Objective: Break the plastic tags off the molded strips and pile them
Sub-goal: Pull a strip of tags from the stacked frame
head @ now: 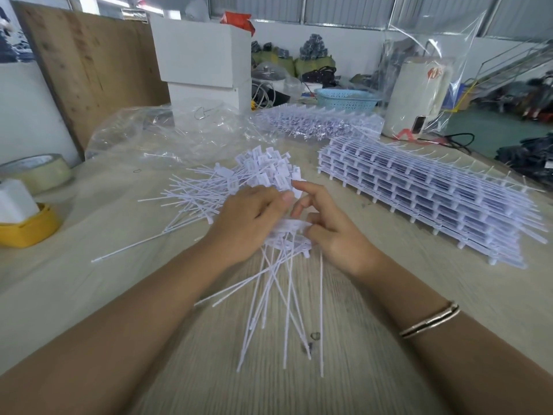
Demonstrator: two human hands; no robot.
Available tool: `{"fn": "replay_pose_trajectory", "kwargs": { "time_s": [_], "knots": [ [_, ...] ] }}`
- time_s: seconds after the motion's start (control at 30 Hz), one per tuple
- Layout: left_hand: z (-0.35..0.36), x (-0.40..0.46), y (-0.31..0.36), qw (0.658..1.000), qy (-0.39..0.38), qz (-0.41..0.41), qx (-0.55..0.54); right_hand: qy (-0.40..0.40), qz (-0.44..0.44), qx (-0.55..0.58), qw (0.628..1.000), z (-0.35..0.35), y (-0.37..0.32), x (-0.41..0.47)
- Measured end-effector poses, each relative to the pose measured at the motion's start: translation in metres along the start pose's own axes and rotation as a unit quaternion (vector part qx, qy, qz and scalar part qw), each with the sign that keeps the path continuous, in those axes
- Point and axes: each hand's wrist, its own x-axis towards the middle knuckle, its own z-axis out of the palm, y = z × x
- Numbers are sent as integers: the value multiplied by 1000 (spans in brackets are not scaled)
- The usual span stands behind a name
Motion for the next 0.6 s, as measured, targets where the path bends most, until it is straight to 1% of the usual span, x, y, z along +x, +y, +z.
{"fn": "replay_pose_trajectory", "kwargs": {
  "time_s": [0.07,0.13,0.2,0.3,0.4,0.47,0.53,0.6],
  "knots": [
    [6,-2,7,1000,-17,12,17,-18,-13,3,1000,1,0,0],
    [9,-3,7,997,-8,31,70,-24,-13,12,1000,-1,1,0],
    [7,-3,4,996,-7,34,86,-22,-9,-4,1000,-4,1,0],
    [5,-3,4,999,-20,29,7,-7,2,-38,999,-7,2,0],
    [3,-3,10,998,7,38,-42,-16,18,-76,997,-5,2,3],
    [2,-3,10,998,13,33,-48,-12,28,-33,999,-4,2,3],
    [1,-3,8,999,-4,1,-44,4,17,34,999,-6,2,2],
    [2,-3,8,999,-28,-28,-34,3,2,87,996,-8,0,0]
  ]
}}
